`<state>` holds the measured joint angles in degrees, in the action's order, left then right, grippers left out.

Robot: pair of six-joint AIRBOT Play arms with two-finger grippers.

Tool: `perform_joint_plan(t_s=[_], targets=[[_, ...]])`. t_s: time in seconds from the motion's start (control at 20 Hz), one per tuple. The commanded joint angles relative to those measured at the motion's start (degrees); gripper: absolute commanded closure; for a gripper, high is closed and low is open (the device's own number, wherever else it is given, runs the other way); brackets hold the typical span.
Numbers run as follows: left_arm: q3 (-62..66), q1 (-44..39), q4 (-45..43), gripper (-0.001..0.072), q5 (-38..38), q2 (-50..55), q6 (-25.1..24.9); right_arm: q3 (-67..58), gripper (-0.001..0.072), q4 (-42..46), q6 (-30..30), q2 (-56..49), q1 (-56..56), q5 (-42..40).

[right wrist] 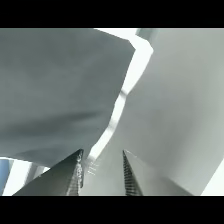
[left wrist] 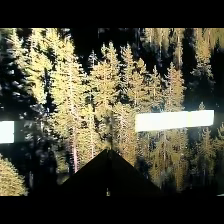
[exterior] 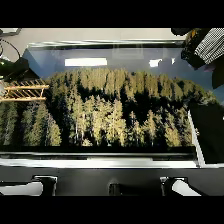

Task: Fold the clothes and pants, and hang the long-sleeved shirts on hangers.

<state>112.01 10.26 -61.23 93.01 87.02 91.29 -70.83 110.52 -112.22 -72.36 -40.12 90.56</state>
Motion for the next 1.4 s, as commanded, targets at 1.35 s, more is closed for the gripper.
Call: perform_joint_plan(t_s=[1.35], targets=[[-31.93, -7.85, -14.45, 0.0688, -10.58, -14.08, -2.40, -0.11, 0.0674, -33.81, 24.57, 7.30, 45.62, -15.72]])
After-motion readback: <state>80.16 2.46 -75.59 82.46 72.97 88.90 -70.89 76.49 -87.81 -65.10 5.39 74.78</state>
